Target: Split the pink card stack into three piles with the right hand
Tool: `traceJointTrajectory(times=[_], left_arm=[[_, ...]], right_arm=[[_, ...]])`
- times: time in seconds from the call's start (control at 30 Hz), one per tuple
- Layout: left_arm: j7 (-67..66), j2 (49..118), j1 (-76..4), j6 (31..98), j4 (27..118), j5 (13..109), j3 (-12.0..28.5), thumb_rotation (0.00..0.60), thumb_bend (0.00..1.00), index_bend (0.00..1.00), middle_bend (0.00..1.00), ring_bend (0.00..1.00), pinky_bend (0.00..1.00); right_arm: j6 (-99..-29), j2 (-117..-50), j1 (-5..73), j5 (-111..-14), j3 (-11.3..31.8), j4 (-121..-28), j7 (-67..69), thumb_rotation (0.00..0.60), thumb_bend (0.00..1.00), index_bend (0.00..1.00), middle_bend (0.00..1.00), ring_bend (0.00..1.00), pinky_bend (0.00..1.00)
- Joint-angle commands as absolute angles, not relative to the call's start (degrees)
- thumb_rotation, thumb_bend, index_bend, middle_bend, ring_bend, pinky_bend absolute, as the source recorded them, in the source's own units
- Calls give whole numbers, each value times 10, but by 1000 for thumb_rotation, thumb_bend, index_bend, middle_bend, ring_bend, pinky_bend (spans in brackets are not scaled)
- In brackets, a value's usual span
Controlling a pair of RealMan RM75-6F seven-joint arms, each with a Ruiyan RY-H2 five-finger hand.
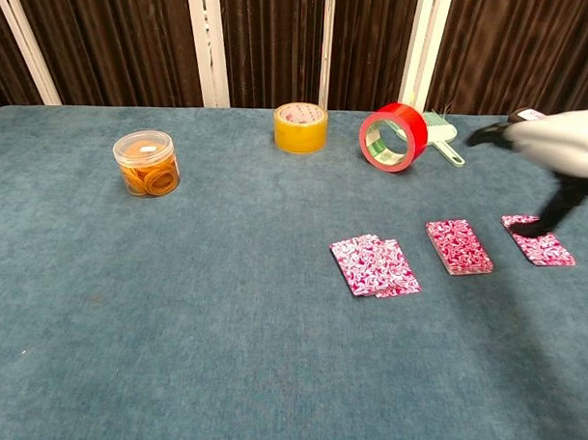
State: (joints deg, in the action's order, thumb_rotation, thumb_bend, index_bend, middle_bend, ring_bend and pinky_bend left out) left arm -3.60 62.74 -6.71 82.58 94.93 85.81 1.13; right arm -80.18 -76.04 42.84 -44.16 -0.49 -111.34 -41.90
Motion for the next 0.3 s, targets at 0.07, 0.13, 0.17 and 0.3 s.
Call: traceJointTrajectory(times=[0.07, 0.13, 0.17, 0.3], left_arm=[[-55, 636, -63, 834, 945, 856, 12, 600, 60, 0, 0, 0, 60], [-63, 640, -59, 839, 946, 855, 11, 600, 60, 0, 0, 0, 60], [-66, 641, -58, 842, 947, 856, 12, 600, 60, 0, 0, 0, 61], [-73, 647, -53, 855, 942, 862, 12, 600, 60, 0, 0, 0, 61]], right_arm=[[-884, -651, 283, -660, -114, -1121, -226, 600, 323, 0, 0, 0, 0], [-922, -654, 242, -727, -137, -1080, -186, 600, 324, 0, 0, 0, 0], [-938, -657, 224, -753, -146, -1060, -173, 600, 324, 0, 0, 0, 0], [-1007, -674, 163, -832, -161, -978, -138, 600, 324, 0, 0, 0, 0]])
